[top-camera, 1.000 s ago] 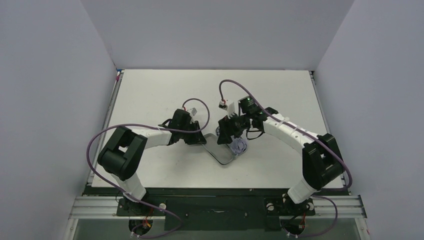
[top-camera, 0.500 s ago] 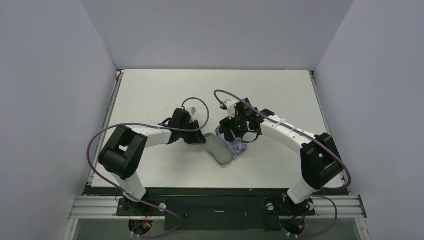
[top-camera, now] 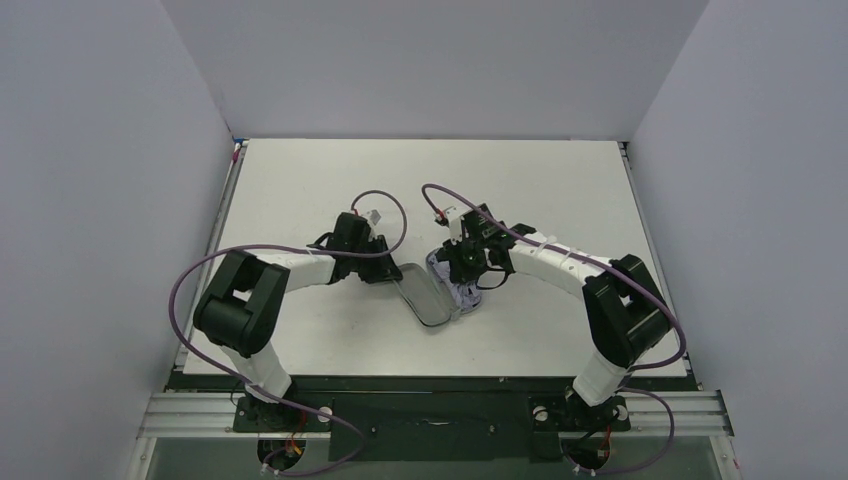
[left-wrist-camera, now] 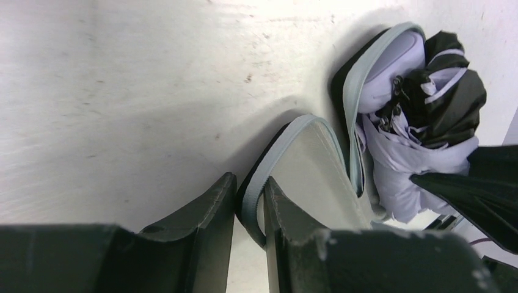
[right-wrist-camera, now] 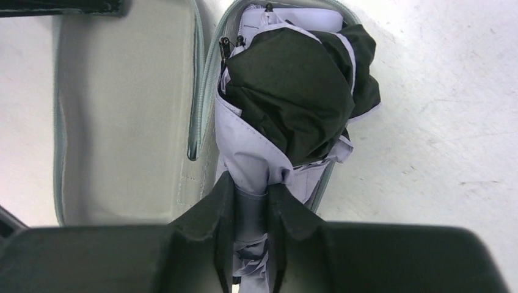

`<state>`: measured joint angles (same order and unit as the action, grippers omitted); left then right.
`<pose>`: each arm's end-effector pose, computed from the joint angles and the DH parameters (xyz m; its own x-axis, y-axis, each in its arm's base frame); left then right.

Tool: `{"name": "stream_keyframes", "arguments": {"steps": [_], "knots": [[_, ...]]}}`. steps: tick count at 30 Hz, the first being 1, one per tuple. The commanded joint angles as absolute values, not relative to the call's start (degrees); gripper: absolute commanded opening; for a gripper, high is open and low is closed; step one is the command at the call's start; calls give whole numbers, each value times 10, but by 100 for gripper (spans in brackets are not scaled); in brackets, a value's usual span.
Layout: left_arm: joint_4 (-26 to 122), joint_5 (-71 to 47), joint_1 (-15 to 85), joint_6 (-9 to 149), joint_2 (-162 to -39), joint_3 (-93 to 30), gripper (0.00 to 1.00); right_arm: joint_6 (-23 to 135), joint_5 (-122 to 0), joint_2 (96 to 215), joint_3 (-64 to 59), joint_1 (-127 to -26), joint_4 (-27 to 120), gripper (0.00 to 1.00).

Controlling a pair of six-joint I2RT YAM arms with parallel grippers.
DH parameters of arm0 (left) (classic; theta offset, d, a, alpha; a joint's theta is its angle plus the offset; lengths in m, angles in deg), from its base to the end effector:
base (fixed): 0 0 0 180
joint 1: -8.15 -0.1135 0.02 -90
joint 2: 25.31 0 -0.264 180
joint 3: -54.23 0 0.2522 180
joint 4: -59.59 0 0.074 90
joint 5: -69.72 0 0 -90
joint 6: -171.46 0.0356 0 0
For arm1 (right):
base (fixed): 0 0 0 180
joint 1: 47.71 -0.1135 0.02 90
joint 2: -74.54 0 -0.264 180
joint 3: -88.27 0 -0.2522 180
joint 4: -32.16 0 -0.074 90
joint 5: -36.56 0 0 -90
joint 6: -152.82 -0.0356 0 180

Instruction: Open the umbrella

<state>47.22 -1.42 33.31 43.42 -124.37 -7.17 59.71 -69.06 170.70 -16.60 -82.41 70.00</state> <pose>0.2942 -0.1509 0.1376 -0.9101 -0.2168 -0.3533 0.0374 0.8058 -0.5910 0.2738 0.2013 0.1928 -0.7387 -0.4479 -0.5037 -0.6235 0.7379 0.2582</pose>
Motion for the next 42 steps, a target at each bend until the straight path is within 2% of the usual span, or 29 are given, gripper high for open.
{"name": "stream_keyframes", "arguments": {"steps": [1,3,6,7,9,18,20,23,29,34,37,42], "knots": [[438,-29,309,462,-1234,-86,20,557,-760,1717,-178,-830,671,0],[429,-30,301,468,-1229,-86,23,542,-776,1721,-175,-831,657,0],[432,-22,280,473,-1213,-82,40,520,-789,1735,-166,-836,635,0],[434,-19,274,474,-1209,-81,49,507,-791,1742,-165,-839,622,0],[437,-9,247,479,-1194,-80,56,481,-795,1756,-164,-842,598,0],[393,26,68,542,-1081,-85,74,330,-785,1835,-108,-886,471,0],[363,26,29,564,-1050,-90,80,296,-779,1863,-84,-904,430,0],[324,12,-20,602,-1011,-113,97,260,-765,1917,-28,-931,387,0],[219,-6,-96,680,-948,-177,97,189,-744,2037,103,-997,320,0],[143,13,-164,694,-928,-215,97,149,-741,2156,291,-1037,293,0],[135,12,-194,711,-915,-224,97,159,-737,2175,358,-1055,275,0],[162,14,-198,717,-904,-248,97,140,-761,2153,363,-1053,228,0]]}}
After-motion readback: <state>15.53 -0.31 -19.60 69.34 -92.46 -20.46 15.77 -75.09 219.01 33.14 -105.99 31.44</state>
